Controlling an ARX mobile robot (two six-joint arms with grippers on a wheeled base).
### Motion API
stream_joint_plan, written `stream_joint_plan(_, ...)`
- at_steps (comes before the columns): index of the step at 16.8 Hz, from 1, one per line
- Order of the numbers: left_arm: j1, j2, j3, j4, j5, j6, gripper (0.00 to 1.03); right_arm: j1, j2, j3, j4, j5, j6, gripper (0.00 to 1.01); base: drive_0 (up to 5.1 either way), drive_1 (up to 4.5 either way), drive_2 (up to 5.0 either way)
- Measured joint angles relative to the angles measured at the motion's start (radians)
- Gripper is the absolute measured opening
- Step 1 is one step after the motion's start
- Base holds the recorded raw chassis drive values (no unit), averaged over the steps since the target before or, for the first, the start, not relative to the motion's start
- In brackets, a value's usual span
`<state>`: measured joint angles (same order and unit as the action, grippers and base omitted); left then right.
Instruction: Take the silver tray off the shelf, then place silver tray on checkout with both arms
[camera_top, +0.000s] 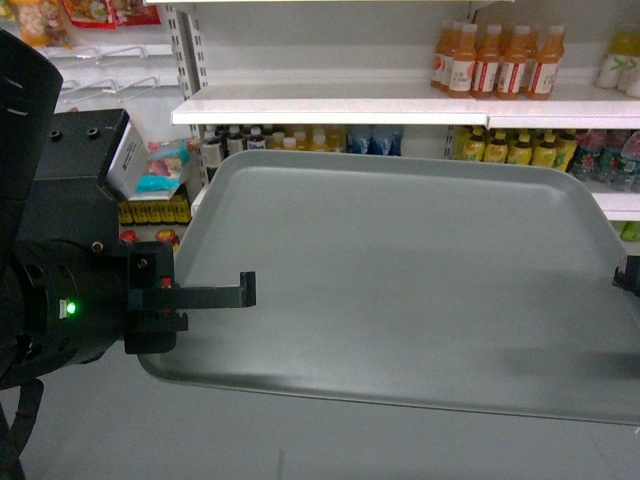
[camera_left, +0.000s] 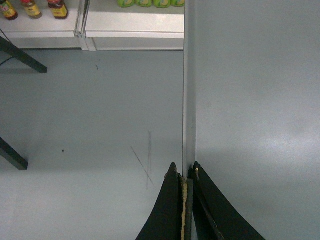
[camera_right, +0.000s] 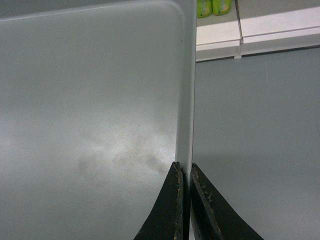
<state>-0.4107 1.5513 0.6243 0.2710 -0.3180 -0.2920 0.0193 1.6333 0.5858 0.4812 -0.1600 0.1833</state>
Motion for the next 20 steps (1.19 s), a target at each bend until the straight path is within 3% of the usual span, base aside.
stream_joint_plan(20, 0.000, 0.000, 0.000, -0.004, 0.000, 0.000, 0.03, 0.000, -0.001, 0.000, -0.001, 0.000, 0.000, 0.03, 0.1, -4.15, 4.3)
